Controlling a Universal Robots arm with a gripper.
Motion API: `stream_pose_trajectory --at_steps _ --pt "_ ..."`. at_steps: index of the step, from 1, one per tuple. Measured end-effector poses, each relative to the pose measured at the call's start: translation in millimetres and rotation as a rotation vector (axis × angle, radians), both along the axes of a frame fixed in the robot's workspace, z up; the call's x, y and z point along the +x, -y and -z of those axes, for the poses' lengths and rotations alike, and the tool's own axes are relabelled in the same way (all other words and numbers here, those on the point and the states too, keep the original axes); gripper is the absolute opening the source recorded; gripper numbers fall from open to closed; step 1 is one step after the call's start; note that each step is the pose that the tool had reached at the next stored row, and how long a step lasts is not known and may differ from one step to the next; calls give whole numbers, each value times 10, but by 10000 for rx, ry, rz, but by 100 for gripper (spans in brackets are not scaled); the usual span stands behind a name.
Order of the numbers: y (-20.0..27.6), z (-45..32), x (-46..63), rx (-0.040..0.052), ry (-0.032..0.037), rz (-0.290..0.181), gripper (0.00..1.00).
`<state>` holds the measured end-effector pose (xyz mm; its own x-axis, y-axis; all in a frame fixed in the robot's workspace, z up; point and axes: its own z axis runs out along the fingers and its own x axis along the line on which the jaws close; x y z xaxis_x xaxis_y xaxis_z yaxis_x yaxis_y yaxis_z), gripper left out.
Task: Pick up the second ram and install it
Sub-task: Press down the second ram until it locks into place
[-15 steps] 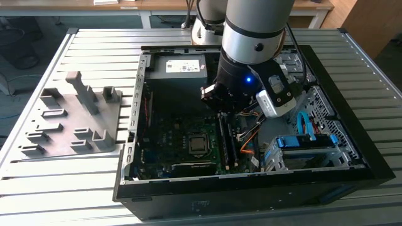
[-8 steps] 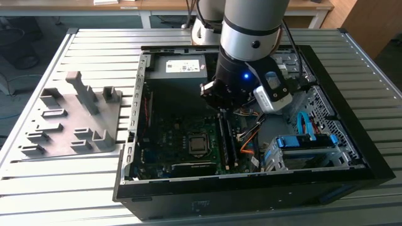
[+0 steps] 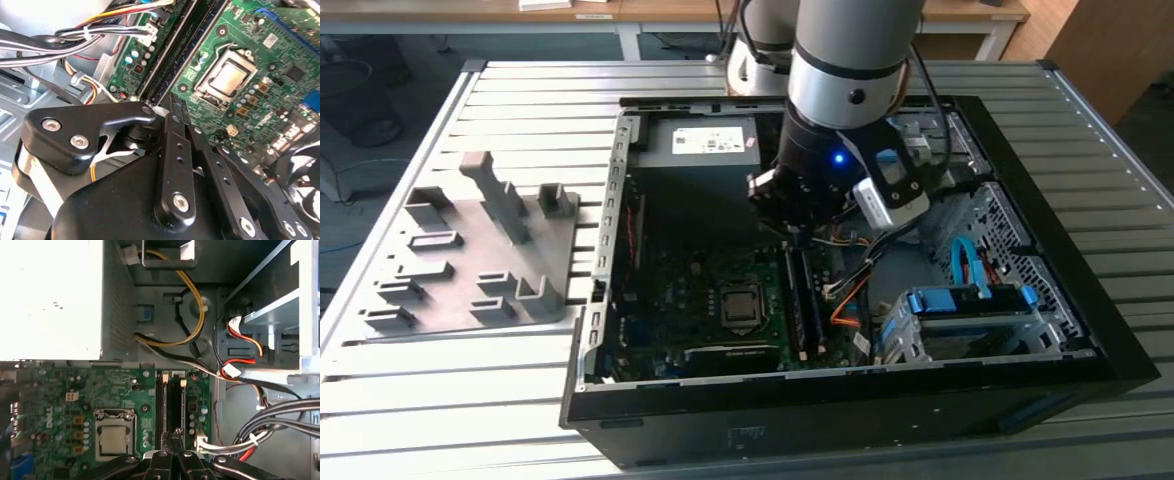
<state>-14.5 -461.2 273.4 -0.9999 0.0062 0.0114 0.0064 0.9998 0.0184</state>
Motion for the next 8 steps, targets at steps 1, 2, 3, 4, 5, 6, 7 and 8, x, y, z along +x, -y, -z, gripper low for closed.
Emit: stream_pose_trajectory --at_steps 1,2,3,4,5,6,7,8 --pt "-8 17 7 -1 0 0 10" --pt "-17 35 14 -1 0 1 10" --pt "-28 53 21 -1 0 1 10" --pt "-40 71 30 -2 0 1 10" --pt "-51 90 34 -2 0 2 10" --pt "-60 108 34 0 0 3 10" --pt "-69 127 35 0 1 2 10" --pt "-78 145 34 -2 0 2 10"
